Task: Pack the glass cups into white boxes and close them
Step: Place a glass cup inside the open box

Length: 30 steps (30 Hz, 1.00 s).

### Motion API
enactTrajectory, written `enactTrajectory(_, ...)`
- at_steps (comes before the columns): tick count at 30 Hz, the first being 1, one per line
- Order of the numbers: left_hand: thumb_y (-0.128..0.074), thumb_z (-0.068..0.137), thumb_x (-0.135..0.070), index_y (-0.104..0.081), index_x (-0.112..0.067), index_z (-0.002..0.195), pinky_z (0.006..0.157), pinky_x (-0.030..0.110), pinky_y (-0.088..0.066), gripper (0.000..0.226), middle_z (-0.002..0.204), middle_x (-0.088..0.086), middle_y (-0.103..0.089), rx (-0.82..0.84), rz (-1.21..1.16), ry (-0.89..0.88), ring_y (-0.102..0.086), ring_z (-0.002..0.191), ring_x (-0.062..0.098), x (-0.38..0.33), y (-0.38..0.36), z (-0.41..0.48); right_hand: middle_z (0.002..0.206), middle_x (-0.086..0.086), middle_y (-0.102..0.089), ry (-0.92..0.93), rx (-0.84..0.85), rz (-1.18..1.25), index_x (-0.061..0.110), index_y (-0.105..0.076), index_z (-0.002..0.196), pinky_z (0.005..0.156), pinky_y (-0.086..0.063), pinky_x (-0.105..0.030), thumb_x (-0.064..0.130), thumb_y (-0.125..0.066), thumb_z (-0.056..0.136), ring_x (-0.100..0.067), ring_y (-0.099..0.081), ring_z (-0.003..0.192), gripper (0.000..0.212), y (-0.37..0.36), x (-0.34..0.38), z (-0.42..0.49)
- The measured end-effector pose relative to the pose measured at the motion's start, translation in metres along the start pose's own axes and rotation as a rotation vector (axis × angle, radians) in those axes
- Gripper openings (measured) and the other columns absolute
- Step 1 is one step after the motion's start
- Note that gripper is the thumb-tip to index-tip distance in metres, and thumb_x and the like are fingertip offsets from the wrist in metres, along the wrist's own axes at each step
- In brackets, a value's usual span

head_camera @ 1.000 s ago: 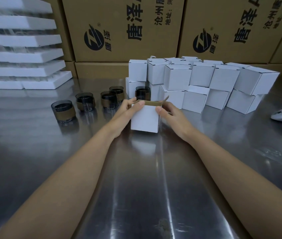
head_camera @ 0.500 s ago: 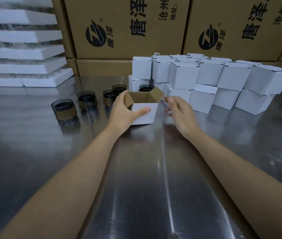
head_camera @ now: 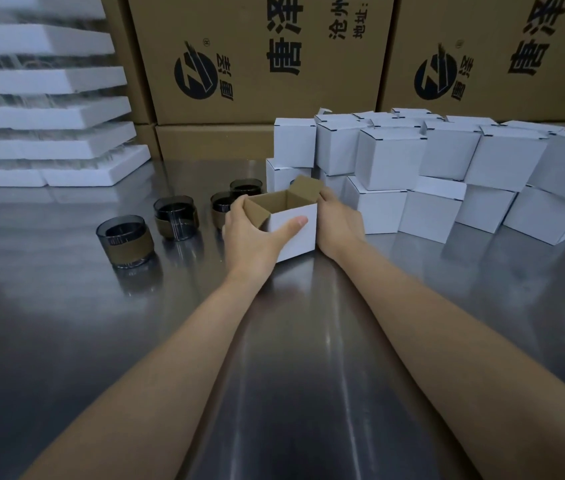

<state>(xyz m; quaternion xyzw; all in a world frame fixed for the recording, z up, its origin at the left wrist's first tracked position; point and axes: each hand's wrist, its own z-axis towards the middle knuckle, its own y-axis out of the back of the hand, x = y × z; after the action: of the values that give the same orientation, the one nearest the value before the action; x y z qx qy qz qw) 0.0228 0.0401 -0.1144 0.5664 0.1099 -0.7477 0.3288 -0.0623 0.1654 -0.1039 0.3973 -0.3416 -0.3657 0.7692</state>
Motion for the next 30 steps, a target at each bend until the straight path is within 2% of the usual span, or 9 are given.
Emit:
enactTrajectory(5,-0.084,0.066,-0.05,-0.042,-0.019,0.136,0.103,0.04,-0.045,0.088,0.13,-0.002,-0.052,-0.068,-0.055,0.008,-0.05,0.121,0.018,-0.007,0.005,-0.003,0.132,0.0,-0.049,0.053,-0.092,0.044,0.018,-0.05,0.131,0.063,-0.03,-0.032,0.014,-0.044,0.094,-0.032,-0.059,0.095,0.037,0.006,0.002,-0.013)
enactTrajectory(7,-0.083,0.068,-0.049,-0.046,-0.019,0.13,0.101,0.039,-0.047,0.077,0.125,-0.002,-0.055,-0.08,-0.107,0.026,-0.054,0.115,0.016,-0.011,0.009,-0.006,0.127,0.001,-0.055,0.061,-0.149,0.027,0.023,-0.053,0.132,0.071,-0.034,-0.032,0.009,-0.045,0.092,-0.026,-0.054,0.106,0.043,0.012,0.004,-0.021)
enactTrajectory(9,-0.082,0.07,-0.048,-0.046,-0.023,0.124,0.099,0.037,-0.048,0.069,0.123,-0.003,-0.056,-0.075,-0.124,0.022,-0.056,0.112,0.014,-0.014,0.011,-0.009,0.12,0.002,-0.06,0.074,-0.217,-0.023,0.024,-0.058,0.128,0.085,-0.029,-0.031,0.006,-0.047,0.089,-0.024,-0.048,0.113,0.044,0.018,0.004,-0.033)
enactTrajectory(11,-0.081,0.071,-0.048,-0.045,-0.026,0.124,0.098,0.033,-0.048,0.067,0.122,-0.005,-0.056,-0.062,-0.102,0.006,-0.056,0.111,0.012,-0.016,0.012,-0.013,0.115,0.002,-0.063,0.069,-0.26,-0.012,0.022,-0.061,0.124,0.087,-0.023,-0.029,0.007,-0.05,0.088,-0.024,-0.046,0.113,0.041,0.026,0.004,-0.048)
enactTrajectory(16,-0.077,0.073,-0.053,-0.046,-0.03,0.113,0.071,0.013,-0.044,0.056,0.104,-0.015,-0.057,0.041,-0.009,-0.01,-0.058,0.097,0.005,-0.018,0.013,-0.022,0.091,0.007,-0.064,0.06,-0.284,0.112,0.021,-0.065,0.105,0.076,-0.02,-0.029,0.014,-0.061,0.086,-0.022,-0.049,0.096,0.021,0.04,0.005,-0.09)
enactTrajectory(20,-0.075,0.072,-0.059,-0.046,-0.034,0.112,0.072,0.017,-0.047,0.055,0.104,-0.018,-0.06,0.142,0.039,-0.039,-0.059,0.096,0.0,-0.019,0.012,-0.027,0.076,0.012,-0.063,0.019,-0.393,0.245,0.025,-0.068,0.096,0.073,-0.017,-0.025,0.017,-0.068,0.082,-0.012,-0.042,0.083,0.016,0.049,0.0,-0.105)
enactTrajectory(24,-0.077,0.07,-0.059,-0.043,-0.04,0.115,0.079,0.019,-0.047,0.06,0.105,-0.025,-0.058,0.238,0.054,-0.061,-0.058,0.099,-0.004,-0.019,0.012,-0.031,0.072,0.012,-0.066,-0.01,-0.386,0.352,0.025,-0.07,0.097,0.079,-0.019,-0.02,0.022,-0.071,0.083,-0.01,-0.044,0.085,0.015,0.054,-0.005,-0.103)
enactTrajectory(27,-0.077,0.07,-0.058,-0.041,-0.04,0.117,0.083,0.02,-0.048,0.062,0.106,-0.027,-0.057,0.258,0.054,-0.061,-0.058,0.102,-0.003,-0.018,0.012,-0.03,0.076,0.01,-0.067,-0.042,-0.306,0.561,0.022,-0.071,0.101,0.084,-0.033,-0.024,0.023,-0.072,0.084,-0.011,-0.049,0.088,0.017,0.056,-0.009,-0.102)
enactTrajectory(30,-0.078,0.071,-0.055,-0.043,-0.039,0.118,0.089,0.025,-0.05,0.061,0.109,-0.025,-0.059,0.269,0.024,-0.028,-0.06,0.105,0.003,-0.015,0.012,-0.026,0.09,-0.003,-0.067,-0.165,-0.369,0.82,0.023,-0.071,0.097,0.075,-0.038,-0.012,0.021,-0.063,0.092,0.001,-0.051,0.083,0.01,0.066,-0.017,-0.098)
